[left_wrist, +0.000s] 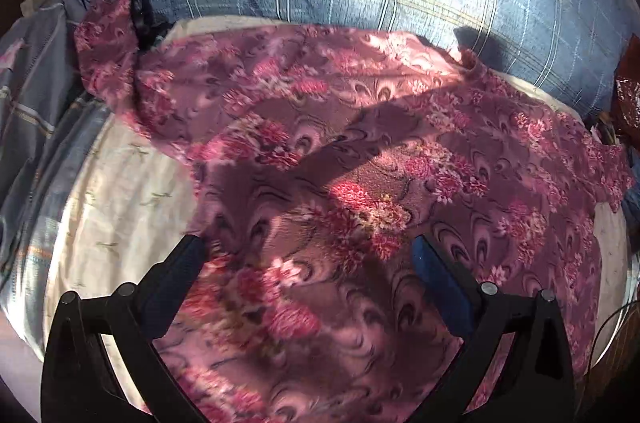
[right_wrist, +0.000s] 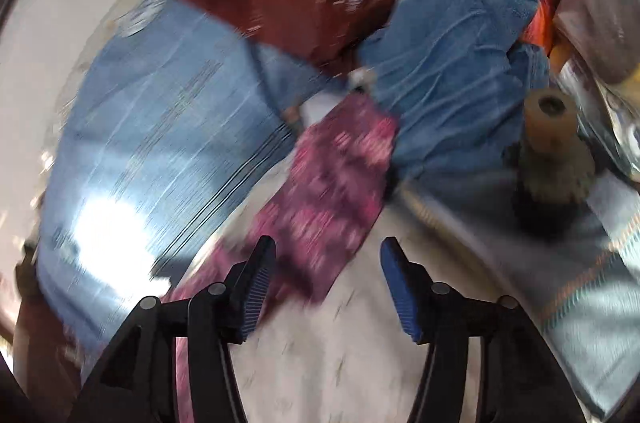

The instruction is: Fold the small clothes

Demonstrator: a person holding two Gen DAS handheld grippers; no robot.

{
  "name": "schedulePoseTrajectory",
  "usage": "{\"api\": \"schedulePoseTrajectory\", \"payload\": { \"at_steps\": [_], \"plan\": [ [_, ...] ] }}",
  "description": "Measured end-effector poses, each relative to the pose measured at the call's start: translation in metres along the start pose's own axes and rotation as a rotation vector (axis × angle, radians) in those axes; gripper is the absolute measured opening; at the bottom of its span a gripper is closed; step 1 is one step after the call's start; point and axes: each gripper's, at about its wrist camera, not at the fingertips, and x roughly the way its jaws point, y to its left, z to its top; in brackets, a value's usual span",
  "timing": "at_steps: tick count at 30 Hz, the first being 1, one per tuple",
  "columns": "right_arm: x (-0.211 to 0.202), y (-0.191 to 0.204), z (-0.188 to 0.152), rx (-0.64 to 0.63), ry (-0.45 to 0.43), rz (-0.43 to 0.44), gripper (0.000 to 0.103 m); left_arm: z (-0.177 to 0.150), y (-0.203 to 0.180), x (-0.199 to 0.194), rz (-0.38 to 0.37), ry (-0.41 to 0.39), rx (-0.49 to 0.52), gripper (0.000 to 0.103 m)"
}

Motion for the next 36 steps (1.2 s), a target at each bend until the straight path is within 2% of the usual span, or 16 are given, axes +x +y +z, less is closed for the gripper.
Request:
{"api": "schedulePoseTrajectory", "payload": {
  "at_steps": [1,2,3,5,8,9,10,12,15,19,22,26,32,36],
  "plan": [
    [0.015,-0.007,0.005,0.039,0.005,-0.005,0.059,-0.002,-0.006,0.015,0.006,0.033,-0.005,0.103],
    [0.027,-0.012,0.009,0.067,0.009,-0.015,0.059,-0.005,-0.012,0.024,0.043,0.031,0.010,0.103],
    [0.037,-0.016,0.011,0.089,0.004,-0.023,0.059,-0.008,-0.019,0.021,0.066,-0.034,0.039,0.103],
    [0.055,-0.022,0.014,0.112,-0.006,-0.001,0.059,-0.009,-0.024,0.022,0.062,-0.044,0.063,0.103],
    [0.073,-0.026,0.018,0.117,-0.011,0.049,0.059,-0.007,-0.018,0.024,0.028,-0.030,0.034,0.103],
    [0.075,-0.025,0.019,0.107,-0.020,0.060,0.050,-0.007,-0.017,0.025,0.028,-0.028,0.039,0.103],
    [0.074,-0.022,0.019,0.083,-0.036,0.037,0.030,-0.007,-0.018,0.025,0.032,-0.032,0.043,0.103],
    [0.062,-0.012,0.017,0.017,-0.086,0.004,0.010,-0.007,-0.021,0.025,0.042,-0.045,0.048,0.103],
    [0.035,0.015,0.009,-0.097,-0.167,-0.010,0.010,-0.009,-0.021,0.024,0.040,-0.057,0.038,0.103],
    [0.005,0.058,-0.004,-0.237,-0.184,0.039,0.010,-0.009,-0.019,0.024,0.029,-0.053,0.032,0.103],
    [-0.008,0.087,-0.021,-0.295,-0.144,0.104,0.010,-0.010,-0.019,0.023,0.024,-0.056,0.037,0.103],
    [-0.003,0.127,-0.056,-0.328,-0.048,0.181,0.010,-0.011,-0.019,0.023,0.011,-0.053,0.047,0.103],
    [0.020,0.183,-0.118,-0.320,0.091,0.284,0.010,-0.013,-0.018,0.021,-0.016,-0.058,0.080,0.103],
    [0.041,0.232,-0.171,-0.392,0.187,0.335,0.010,-0.014,-0.015,0.020,-0.044,-0.059,0.089,0.103]
  ]
}}
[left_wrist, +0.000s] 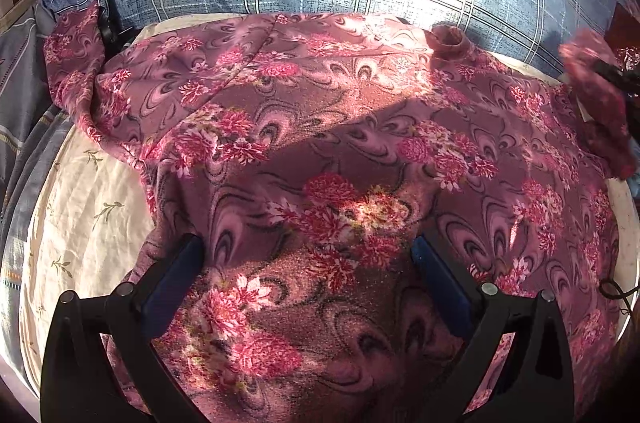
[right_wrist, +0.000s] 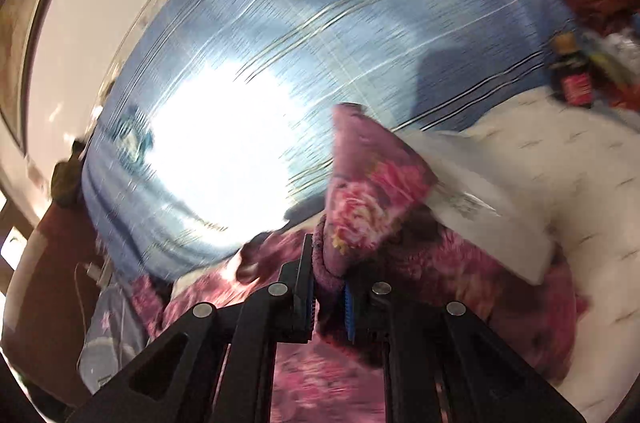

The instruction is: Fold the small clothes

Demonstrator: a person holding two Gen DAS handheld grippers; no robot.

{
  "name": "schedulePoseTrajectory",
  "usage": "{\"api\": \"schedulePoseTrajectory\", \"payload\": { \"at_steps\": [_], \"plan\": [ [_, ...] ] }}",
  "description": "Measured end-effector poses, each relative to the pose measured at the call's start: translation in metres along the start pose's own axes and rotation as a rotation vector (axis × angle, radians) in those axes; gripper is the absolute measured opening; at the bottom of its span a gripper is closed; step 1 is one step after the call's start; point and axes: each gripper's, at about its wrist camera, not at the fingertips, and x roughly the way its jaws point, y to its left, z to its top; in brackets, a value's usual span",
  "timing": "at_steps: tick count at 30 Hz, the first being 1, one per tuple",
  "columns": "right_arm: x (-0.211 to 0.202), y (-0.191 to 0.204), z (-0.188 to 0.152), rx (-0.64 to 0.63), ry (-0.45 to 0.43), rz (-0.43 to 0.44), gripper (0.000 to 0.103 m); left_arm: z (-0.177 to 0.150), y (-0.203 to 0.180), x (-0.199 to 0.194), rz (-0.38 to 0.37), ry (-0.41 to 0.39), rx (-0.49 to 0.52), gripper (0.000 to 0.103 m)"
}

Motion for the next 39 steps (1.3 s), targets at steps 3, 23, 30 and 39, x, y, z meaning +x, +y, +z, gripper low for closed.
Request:
{"api": "schedulePoseTrajectory", "payload": {
  "at_steps": [3,23,30,39],
  "plan": [
    [0.035,0.038,-0.025,-0.075,0.084,0.011,0.010,0.000,0.004,-0.003,-0.037,0.008,0.010,0.103],
    [0.004,0.081,-0.087,-0.166,0.286,0.153,0.051,0.028,0.040,-0.033,-0.277,0.036,-0.192,0.103],
    [-0.077,-0.068,-0.053,0.202,0.099,-0.003,0.057,0.060,-0.006,0.010,-0.383,0.144,-0.251,0.103],
    [-0.071,-0.119,-0.050,0.431,0.070,0.170,0.057,0.109,-0.016,0.025,-0.329,0.090,-0.328,0.006]
  ]
}}
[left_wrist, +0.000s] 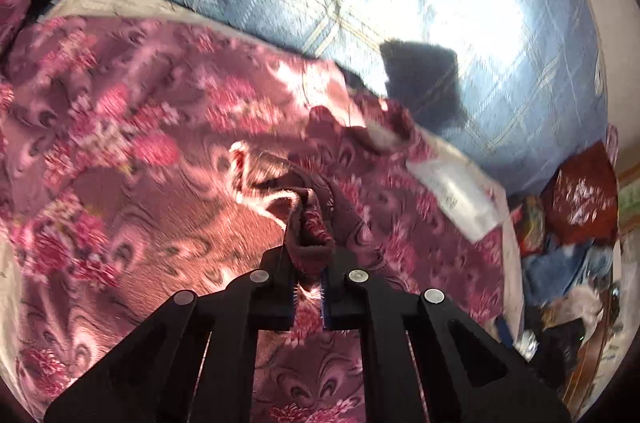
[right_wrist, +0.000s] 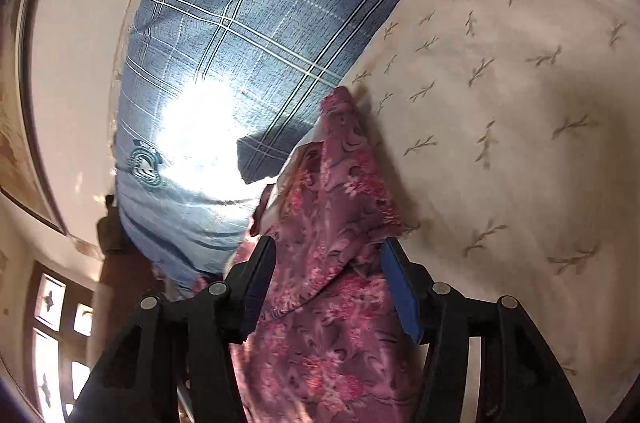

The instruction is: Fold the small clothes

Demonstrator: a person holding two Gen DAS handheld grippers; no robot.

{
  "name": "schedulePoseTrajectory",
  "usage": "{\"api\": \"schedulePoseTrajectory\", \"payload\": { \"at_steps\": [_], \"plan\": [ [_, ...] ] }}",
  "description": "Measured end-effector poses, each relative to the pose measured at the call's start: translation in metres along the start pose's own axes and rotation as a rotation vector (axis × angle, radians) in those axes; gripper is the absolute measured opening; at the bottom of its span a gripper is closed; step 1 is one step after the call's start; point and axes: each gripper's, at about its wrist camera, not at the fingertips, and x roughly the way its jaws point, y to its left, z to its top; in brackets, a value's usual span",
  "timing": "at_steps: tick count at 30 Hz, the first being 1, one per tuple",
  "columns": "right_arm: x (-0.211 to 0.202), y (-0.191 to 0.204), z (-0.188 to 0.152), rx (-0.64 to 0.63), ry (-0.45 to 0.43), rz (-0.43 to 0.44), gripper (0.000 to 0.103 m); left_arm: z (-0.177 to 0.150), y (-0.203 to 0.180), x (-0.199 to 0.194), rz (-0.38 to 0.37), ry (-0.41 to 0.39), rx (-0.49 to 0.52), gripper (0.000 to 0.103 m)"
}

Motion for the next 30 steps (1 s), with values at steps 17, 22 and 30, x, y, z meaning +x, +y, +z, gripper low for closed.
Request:
{"api": "schedulePoseTrajectory", "payload": {
  "at_steps": [17,22,30],
  "plan": [
    [0.047,-0.001,-0.024,0.206,0.054,0.147,0.060,0.006,0.053,-0.048,0.118,-0.148,-0.101,0.006],
    [0.051,-0.002,-0.008,0.217,-0.014,0.047,0.007,-0.001,0.069,-0.040,0.106,-0.105,-0.143,0.006],
    [0.038,-0.013,-0.017,0.006,0.023,-0.136,0.005,-0.024,0.067,-0.014,0.189,-0.057,-0.050,0.010]
  ]
}}
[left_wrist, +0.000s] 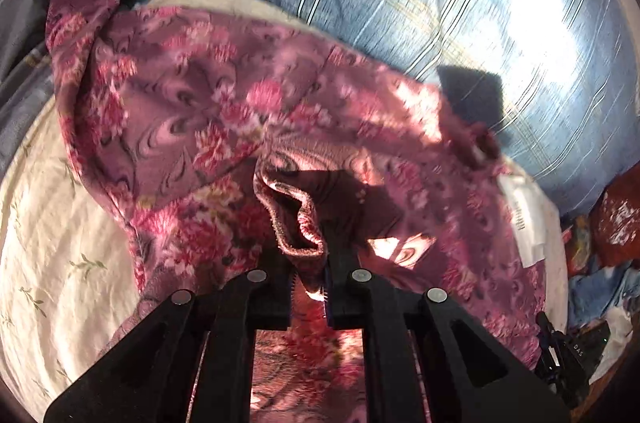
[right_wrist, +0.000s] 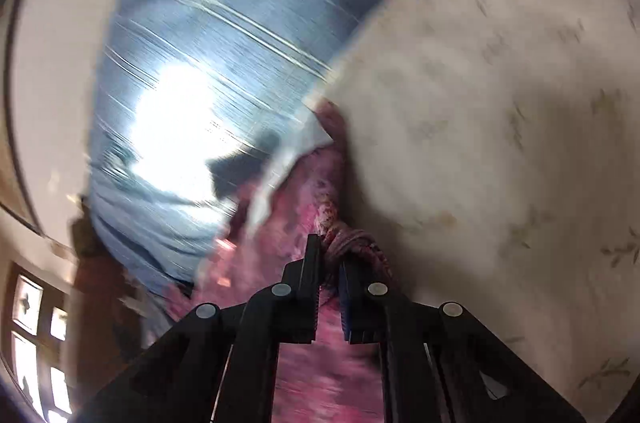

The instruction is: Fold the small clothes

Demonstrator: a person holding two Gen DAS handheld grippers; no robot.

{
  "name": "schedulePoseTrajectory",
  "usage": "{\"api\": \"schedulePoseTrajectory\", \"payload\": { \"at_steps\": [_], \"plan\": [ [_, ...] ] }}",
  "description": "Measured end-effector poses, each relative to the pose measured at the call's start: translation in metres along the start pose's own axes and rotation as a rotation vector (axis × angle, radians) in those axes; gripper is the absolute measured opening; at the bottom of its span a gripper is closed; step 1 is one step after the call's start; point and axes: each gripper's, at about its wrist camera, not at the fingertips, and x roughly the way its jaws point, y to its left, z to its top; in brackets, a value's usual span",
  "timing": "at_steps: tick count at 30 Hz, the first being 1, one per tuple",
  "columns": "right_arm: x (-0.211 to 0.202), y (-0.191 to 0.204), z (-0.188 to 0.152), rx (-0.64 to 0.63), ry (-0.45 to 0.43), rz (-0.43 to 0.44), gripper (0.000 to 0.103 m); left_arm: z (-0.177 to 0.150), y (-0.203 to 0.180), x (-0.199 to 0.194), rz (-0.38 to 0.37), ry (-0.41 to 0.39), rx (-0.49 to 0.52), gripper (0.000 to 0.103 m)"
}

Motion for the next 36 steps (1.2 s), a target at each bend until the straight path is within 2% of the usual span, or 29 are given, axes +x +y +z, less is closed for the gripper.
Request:
{"api": "schedulePoseTrajectory", "payload": {
  "at_steps": [2,3,6,8,9,10,11,12,13,14,15,16,17,18,19,20,21,24,27,29,30,33,36],
  "plan": [
    [-0.014,-0.002,-0.001,0.043,-0.007,0.006,0.010,-0.005,0.003,-0.011,-0.017,-0.006,0.025,0.011],
    [-0.023,0.003,-0.002,0.033,-0.017,0.002,0.016,-0.007,0.005,-0.018,-0.025,-0.006,0.037,0.012],
    [-0.050,0.035,-0.002,-0.137,-0.112,0.013,0.017,-0.017,0.005,-0.045,-0.085,-0.020,0.066,0.012],
    [-0.053,0.054,0.000,-0.239,-0.162,0.032,0.025,-0.019,-0.006,-0.062,-0.120,-0.060,0.094,0.020],
    [-0.046,0.059,0.001,-0.267,-0.152,0.036,0.034,-0.019,-0.013,-0.065,-0.126,-0.079,0.112,0.034],
    [-0.036,0.060,-0.001,-0.277,-0.136,0.028,0.035,-0.017,-0.021,-0.066,-0.126,-0.102,0.129,0.049],
    [-0.023,0.059,-0.002,-0.287,-0.104,0.019,0.035,-0.015,-0.028,-0.062,-0.111,-0.125,0.143,0.053],
    [-0.003,0.055,-0.004,-0.302,-0.044,-0.022,0.034,-0.014,-0.033,-0.056,-0.092,-0.131,0.157,0.054],
    [0.013,0.051,-0.006,-0.304,0.008,-0.084,0.029,-0.012,-0.036,-0.043,-0.078,-0.107,0.173,0.054],
    [0.022,0.046,-0.008,-0.297,0.030,-0.088,0.023,-0.011,-0.036,-0.027,-0.059,-0.060,0.182,0.054],
    [0.019,0.046,-0.008,-0.288,0.004,-0.079,0.020,-0.012,-0.032,-0.011,-0.035,-0.004,0.174,0.054],
    [0.015,0.049,-0.004,-0.270,-0.012,-0.060,0.025,-0.015,-0.029,0.003,-0.032,0.036,0.173,0.053],
    [0.012,0.053,0.001,-0.260,-0.030,-0.029,0.027,-0.019,-0.029,0.002,-0.033,-0.012,0.200,0.054],
    [0.011,0.058,0.007,-0.260,-0.045,0.002,0.036,-0.024,-0.031,-0.001,-0.027,-0.041,0.229,0.055],
    [0.014,0.063,0.014,-0.260,-0.039,0.025,0.053,-0.026,-0.034,-0.001,-0.022,-0.039,0.249,0.058],
    [0.022,0.066,0.020,-0.250,-0.018,0.026,0.058,-0.028,-0.035,-0.002,-0.021,-0.050,0.256,0.059],
    [0.030,0.067,0.026,-0.232,0.001,0.025,0.059,-0.029,-0.035,-0.001,-0.017,-0.055,0.259,0.060],
    [0.058,0.071,0.036,-0.181,0.038,0.023,0.059,-0.031,-0.036,-0.001,-0.012,-0.068,0.262,0.061],
    [0.076,0.070,0.042,-0.108,0.021,0.004,0.058,-0.031,-0.034,-0.003,-0.019,-0.073,0.261,0.061],
    [0.079,0.070,0.043,-0.089,-0.018,-0.021,0.039,-0.032,-0.033,-0.004,-0.020,-0.076,0.269,0.061],
    [0.079,0.070,0.045,-0.088,-0.023,-0.014,0.013,-0.032,-0.033,-0.004,-0.017,-0.077,0.275,0.061],
    [0.055,0.074,0.057,-0.117,-0.081,0.010,0.008,-0.035,-0.036,-0.004,0.000,-0.080,0.300,0.061],
    [0.006,0.085,0.085,-0.227,-0.191,-0.037,0.007,-0.036,-0.039,-0.003,0.012,-0.082,0.312,0.065]
  ]
}}
